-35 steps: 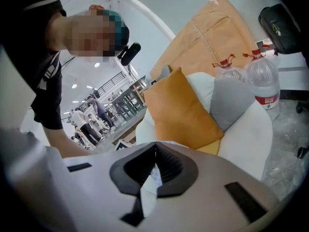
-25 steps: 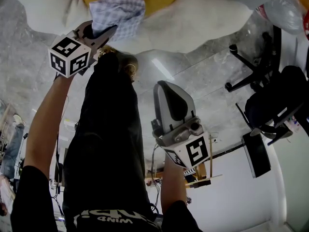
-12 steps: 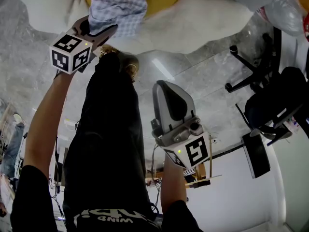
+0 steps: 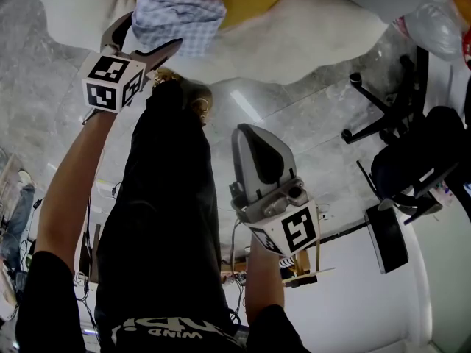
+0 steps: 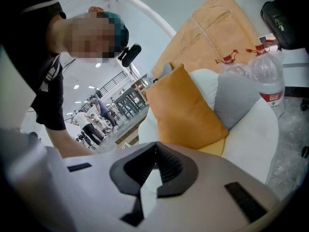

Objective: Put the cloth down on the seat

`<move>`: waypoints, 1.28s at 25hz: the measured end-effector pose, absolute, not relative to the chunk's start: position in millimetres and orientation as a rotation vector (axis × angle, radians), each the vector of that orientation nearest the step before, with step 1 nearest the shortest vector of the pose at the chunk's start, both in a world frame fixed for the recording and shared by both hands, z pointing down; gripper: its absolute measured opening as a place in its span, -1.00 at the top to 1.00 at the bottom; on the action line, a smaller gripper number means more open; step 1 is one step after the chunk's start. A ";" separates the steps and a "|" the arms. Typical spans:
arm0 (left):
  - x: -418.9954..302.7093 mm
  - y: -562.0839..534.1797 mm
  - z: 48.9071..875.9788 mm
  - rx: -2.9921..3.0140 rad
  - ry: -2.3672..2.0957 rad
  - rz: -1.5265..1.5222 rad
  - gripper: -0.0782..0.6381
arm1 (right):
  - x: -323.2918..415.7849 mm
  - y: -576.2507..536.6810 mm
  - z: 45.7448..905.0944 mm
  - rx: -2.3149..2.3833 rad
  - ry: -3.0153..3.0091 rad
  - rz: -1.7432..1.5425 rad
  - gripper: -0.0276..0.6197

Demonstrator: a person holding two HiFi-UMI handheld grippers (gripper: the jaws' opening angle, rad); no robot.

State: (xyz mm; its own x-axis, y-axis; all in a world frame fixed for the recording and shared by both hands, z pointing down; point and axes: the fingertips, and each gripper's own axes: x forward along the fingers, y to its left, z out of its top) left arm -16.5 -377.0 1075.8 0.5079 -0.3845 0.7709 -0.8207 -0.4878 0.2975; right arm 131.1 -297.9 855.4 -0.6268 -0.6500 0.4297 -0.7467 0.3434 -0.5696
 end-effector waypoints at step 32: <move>38.2 -336.5 814.8 2.282 -0.770 0.368 0.77 | 91.7 -295.4 715.3 1.169 -2.684 0.983 0.85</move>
State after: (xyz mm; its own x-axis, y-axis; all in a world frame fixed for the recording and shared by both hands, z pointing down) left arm 38.2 -336.5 814.8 0.7840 -0.4233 0.4541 -0.6192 -0.5855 0.5232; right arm 91.7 -295.4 715.3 -0.7123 -0.6404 0.2871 -0.6744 0.5114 -0.5325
